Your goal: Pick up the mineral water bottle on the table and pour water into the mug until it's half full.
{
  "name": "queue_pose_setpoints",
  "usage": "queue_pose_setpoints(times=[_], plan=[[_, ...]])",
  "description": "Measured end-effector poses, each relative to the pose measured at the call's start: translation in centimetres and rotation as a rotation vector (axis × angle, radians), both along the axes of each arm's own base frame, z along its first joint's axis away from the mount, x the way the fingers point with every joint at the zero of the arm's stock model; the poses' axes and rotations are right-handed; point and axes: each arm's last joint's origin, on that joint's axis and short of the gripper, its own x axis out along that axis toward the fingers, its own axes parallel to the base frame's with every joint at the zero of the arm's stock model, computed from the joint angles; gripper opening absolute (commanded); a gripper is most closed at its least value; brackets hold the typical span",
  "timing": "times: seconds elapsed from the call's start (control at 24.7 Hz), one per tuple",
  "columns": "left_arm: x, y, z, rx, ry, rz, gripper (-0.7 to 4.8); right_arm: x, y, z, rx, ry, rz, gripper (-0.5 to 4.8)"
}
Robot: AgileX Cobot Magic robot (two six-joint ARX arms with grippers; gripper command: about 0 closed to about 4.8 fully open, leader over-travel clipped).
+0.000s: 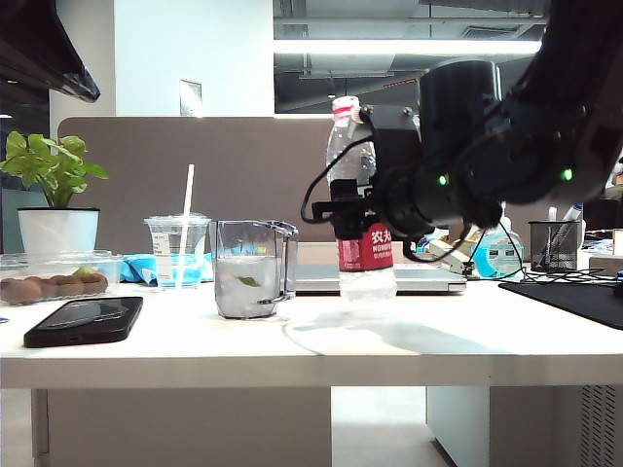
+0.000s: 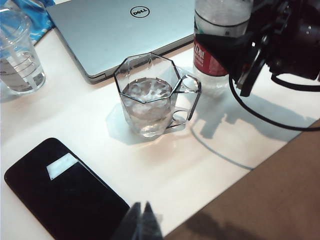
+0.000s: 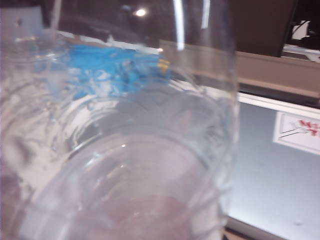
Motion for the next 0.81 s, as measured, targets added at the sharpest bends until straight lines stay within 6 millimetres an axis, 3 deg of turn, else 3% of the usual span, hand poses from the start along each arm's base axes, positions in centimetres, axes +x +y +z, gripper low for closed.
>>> queue_pose_setpoints(times=[0.32, 0.44, 0.53, 0.65, 0.81], plan=[[0.0, 0.0, 0.0, 0.0, 0.0, 0.0, -0.04, 0.1, 0.3, -1.1, 0.025, 0.011, 0.052, 2.87], [0.0, 0.0, -0.1, 0.003, 0.008, 0.0, -0.04, 0.1, 0.3, -1.2, 0.027, 0.008, 0.052, 3.42], [-0.1, 0.0, -0.2, 0.007, 0.021, 0.0, -0.04, 0.2, 0.3, -1.3, 0.028, 0.007, 0.052, 3.47], [-0.1, 0.0, -0.3, 0.01, 0.03, 0.0, -0.04, 0.2, 0.3, -1.6, 0.021, 0.02, 0.052, 4.79], [-0.1, 0.0, -0.2, 0.009, 0.029, -0.001, -0.04, 0.2, 0.3, -1.7, 0.018, 0.026, 0.052, 4.79]])
